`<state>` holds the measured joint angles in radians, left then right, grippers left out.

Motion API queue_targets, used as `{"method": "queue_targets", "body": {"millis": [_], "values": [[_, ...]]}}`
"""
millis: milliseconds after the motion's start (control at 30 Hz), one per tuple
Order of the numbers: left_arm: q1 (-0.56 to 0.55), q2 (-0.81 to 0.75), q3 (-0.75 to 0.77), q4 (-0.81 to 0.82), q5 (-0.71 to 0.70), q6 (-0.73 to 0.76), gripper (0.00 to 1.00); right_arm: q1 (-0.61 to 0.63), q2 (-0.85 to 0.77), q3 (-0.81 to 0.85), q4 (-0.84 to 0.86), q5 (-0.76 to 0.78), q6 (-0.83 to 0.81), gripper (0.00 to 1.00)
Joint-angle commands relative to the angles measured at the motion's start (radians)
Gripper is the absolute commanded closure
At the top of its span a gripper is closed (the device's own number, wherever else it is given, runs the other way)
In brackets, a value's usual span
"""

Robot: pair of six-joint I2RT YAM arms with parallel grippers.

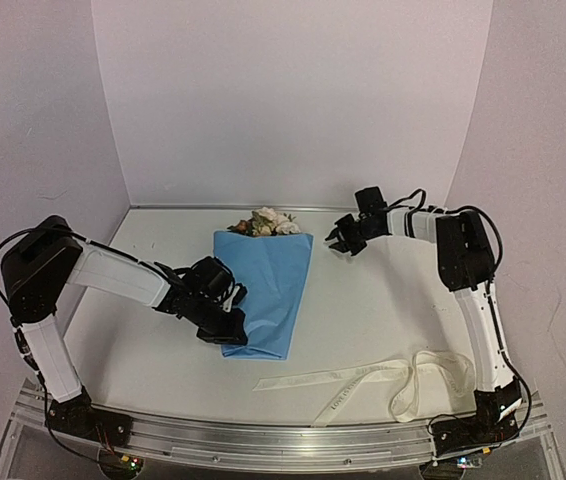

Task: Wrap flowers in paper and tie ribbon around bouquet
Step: Press the fold line on the folded wrapping paper, then press the fold line of the folded wrapping paper.

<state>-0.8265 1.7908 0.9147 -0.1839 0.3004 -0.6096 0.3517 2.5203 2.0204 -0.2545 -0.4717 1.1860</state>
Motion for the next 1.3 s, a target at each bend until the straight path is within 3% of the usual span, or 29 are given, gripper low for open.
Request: {"method": "queue_targets", "body": {"millis": [0,367,633,867,1067,1267], "values": [[0.013,0.009,0.068,-0.085,-0.057,0.030,0.95,0.010,-0.279,-0.160,-0.066,-0.051,-0.104,0.79],[0.013,-0.124,0.115,-0.093,-0.043,0.006,0.87,0.119,-0.693,-0.663,-0.070,-0.040,-0.231,0.77],[0.013,-0.163,0.105,-0.097,-0.101,-0.011,0.84,0.246,-0.829,-0.840,-0.076,0.009,-0.272,0.76],[0.014,-0.172,0.094,-0.077,-0.071,-0.016,0.84,0.335,-0.859,-0.869,-0.121,0.054,-0.324,0.73],[0.013,-0.149,0.003,-0.011,-0.011,-0.043,0.87,0.436,-0.726,-0.739,-0.110,0.010,-0.304,0.74],[0.017,-0.124,-0.048,0.022,0.005,-0.043,0.88,0.489,-0.607,-0.684,0.024,-0.024,-0.211,0.77]]}}
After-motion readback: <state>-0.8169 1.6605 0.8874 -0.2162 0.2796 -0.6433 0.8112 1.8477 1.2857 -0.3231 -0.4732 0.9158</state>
